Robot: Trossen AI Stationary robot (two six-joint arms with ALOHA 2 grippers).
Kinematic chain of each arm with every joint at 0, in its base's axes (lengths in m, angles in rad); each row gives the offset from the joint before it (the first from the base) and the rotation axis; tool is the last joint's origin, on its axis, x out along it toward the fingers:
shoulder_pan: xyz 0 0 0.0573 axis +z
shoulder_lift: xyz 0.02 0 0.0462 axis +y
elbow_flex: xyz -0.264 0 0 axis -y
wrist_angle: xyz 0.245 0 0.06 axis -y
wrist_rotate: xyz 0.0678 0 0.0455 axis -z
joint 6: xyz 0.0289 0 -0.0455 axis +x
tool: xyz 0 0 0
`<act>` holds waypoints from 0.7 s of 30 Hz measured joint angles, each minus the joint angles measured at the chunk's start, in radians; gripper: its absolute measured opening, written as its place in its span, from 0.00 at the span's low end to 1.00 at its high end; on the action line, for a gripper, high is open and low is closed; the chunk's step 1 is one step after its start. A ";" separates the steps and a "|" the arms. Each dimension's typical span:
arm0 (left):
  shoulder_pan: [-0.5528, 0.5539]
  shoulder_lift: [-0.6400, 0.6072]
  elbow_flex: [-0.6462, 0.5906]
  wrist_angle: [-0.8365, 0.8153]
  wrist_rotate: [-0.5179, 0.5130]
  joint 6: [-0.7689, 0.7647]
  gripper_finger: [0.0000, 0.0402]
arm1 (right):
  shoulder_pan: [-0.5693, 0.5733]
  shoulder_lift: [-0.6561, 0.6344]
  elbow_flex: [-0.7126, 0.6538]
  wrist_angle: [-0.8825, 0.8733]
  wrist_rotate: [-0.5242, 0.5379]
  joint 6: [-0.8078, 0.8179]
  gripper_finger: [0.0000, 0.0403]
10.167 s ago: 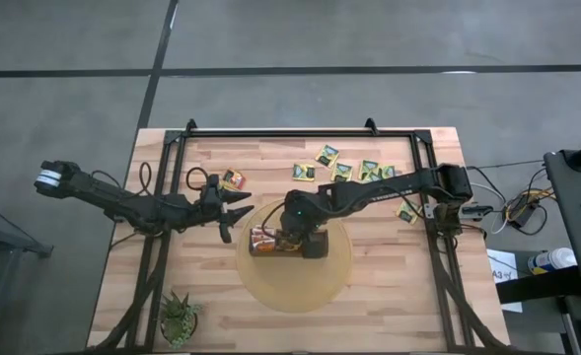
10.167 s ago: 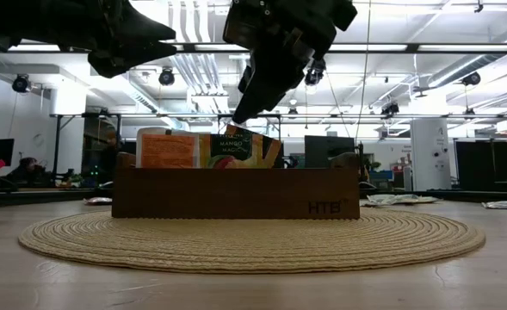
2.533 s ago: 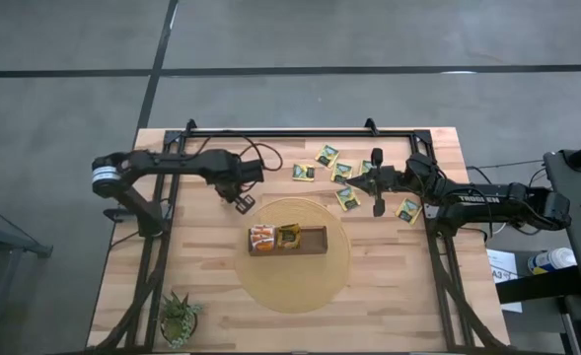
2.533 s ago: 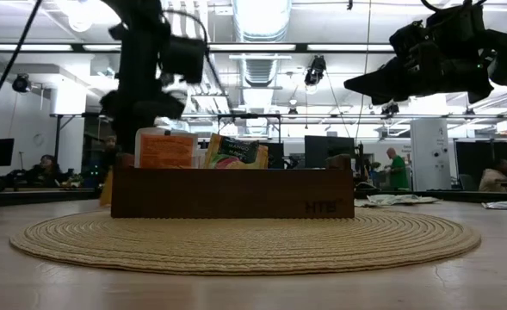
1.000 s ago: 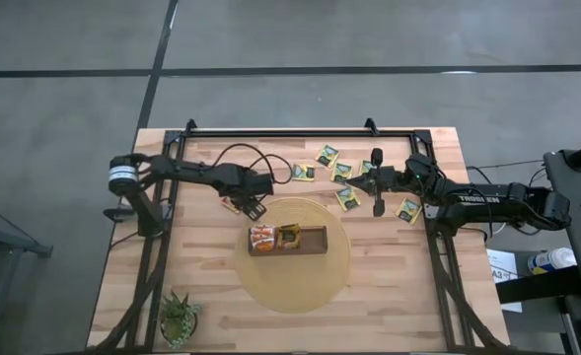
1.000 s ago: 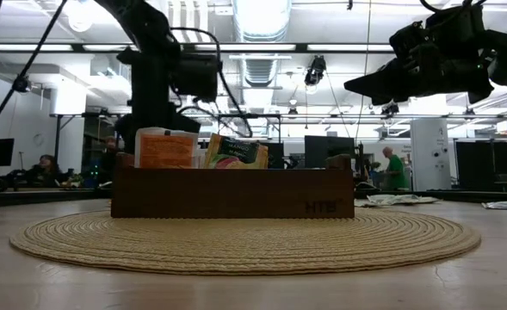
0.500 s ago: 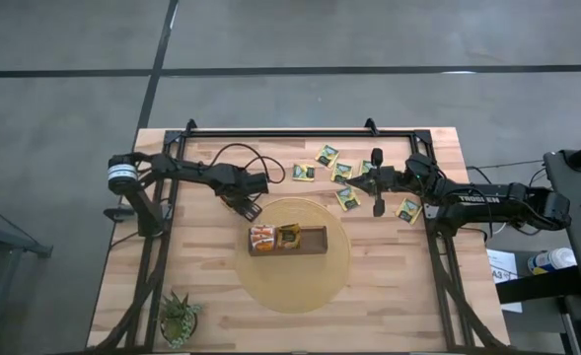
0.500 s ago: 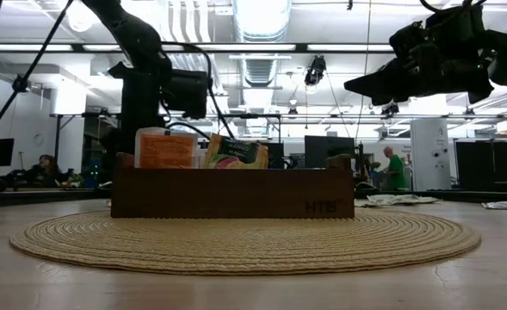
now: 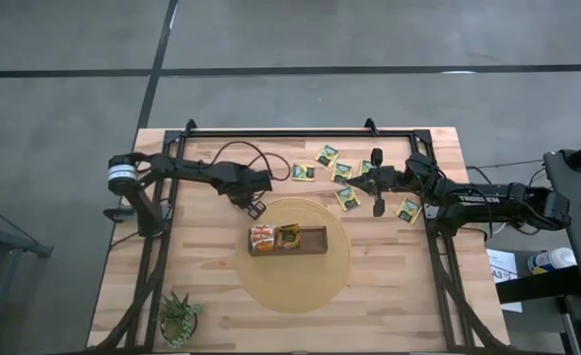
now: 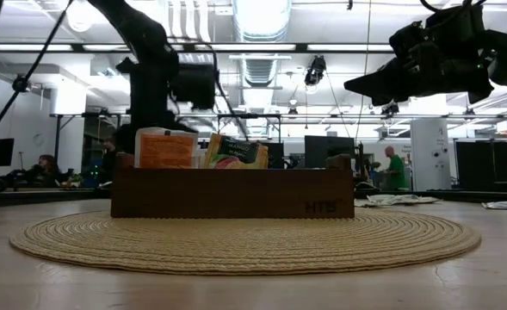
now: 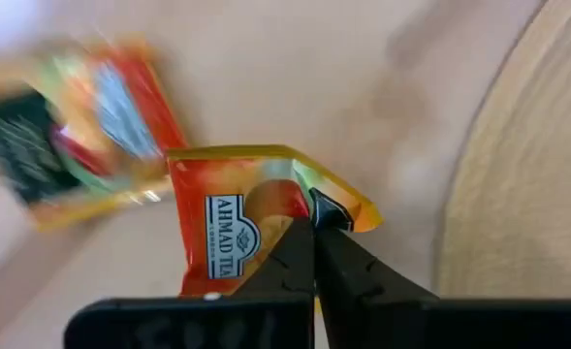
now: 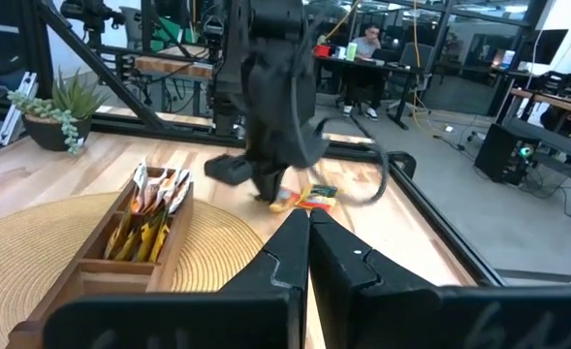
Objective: Pick & Place Tea
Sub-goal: Put the orange tea bag into the middle section of the wooden organizer
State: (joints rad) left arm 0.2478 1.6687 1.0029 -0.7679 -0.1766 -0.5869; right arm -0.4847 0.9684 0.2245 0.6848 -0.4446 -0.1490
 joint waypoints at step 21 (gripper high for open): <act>-0.056 -0.310 0.000 0.958 -0.517 0.364 0.00 | 0.064 0.000 0.195 -0.173 0.149 -0.030 0.10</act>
State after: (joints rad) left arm 0.1923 1.3586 1.0026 0.1898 -0.6936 -0.2231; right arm -0.4202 0.9680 0.4197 0.5121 -0.2953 -0.1793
